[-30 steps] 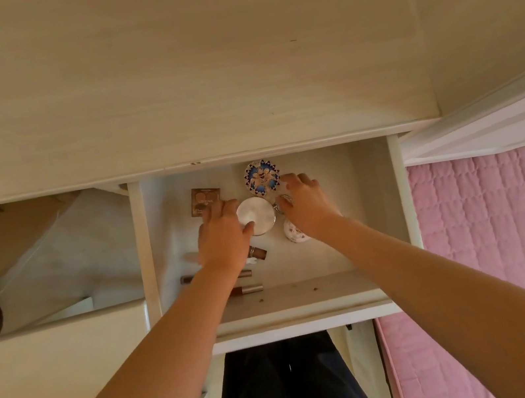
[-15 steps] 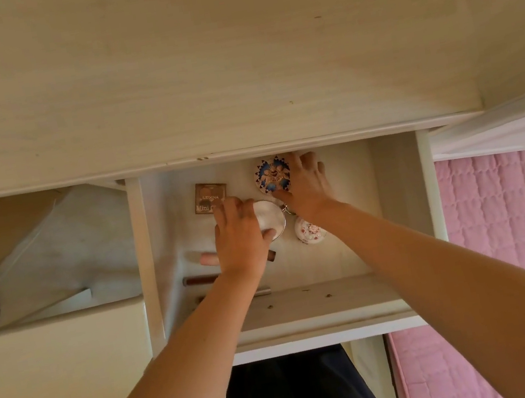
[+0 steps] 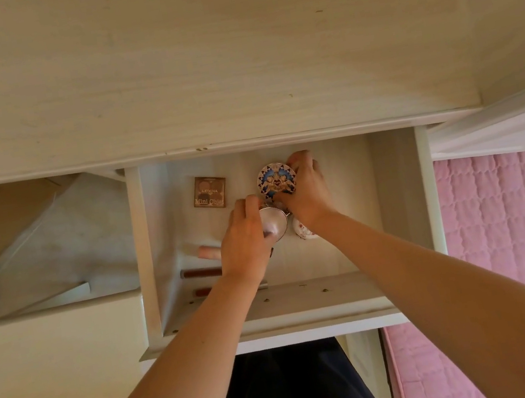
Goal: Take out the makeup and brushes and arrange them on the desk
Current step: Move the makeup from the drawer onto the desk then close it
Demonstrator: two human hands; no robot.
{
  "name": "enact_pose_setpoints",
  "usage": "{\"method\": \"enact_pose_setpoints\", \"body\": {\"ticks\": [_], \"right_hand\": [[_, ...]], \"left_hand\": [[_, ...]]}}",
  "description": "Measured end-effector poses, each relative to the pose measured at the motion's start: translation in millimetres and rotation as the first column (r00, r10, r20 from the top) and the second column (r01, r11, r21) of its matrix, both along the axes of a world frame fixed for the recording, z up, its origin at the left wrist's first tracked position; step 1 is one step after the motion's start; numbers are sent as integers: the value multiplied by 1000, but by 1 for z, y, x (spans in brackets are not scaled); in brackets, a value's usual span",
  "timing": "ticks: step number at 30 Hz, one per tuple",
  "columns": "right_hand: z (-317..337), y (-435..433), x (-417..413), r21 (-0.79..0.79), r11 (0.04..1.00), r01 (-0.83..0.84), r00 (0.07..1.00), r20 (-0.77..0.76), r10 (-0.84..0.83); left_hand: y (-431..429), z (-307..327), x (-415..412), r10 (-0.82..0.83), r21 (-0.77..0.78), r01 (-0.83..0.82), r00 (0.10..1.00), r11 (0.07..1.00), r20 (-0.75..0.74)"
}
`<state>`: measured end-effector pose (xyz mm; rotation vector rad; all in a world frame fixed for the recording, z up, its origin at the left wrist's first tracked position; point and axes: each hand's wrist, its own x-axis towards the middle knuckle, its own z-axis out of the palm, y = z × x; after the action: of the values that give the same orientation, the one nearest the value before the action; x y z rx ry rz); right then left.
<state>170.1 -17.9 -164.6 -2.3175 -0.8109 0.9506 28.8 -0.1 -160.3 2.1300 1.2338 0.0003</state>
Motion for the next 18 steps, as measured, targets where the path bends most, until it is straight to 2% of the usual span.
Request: {"method": "enact_pose_setpoints", "body": {"ticks": [3, 6, 12, 16, 18], "right_hand": [[4, 2, 3, 1, 999, 38, 999, -14, -38], [12, 0, 7, -22, 998, 54, 998, -32, -55], [45, -24, 18, 3, 983, 182, 978, -107, -180], [72, -49, 15, 35, 975, 220, 966, -144, -213], [87, -64, 10, 71, 970, 233, 963, -154, -220]], "left_hand": [[2, 1, -1, -53, -3, 53, 999, 999, 11], [2, 5, -5, -17, -37, 18, 999, 999, 29], [-1, 29, -6, 252, -177, -224, 956, 958, 153], [-8, 52, -12, 423, -367, -341, 890, 865, 169], [-16, 67, -18, 521, -487, -392, 838, 781, 162]]}}
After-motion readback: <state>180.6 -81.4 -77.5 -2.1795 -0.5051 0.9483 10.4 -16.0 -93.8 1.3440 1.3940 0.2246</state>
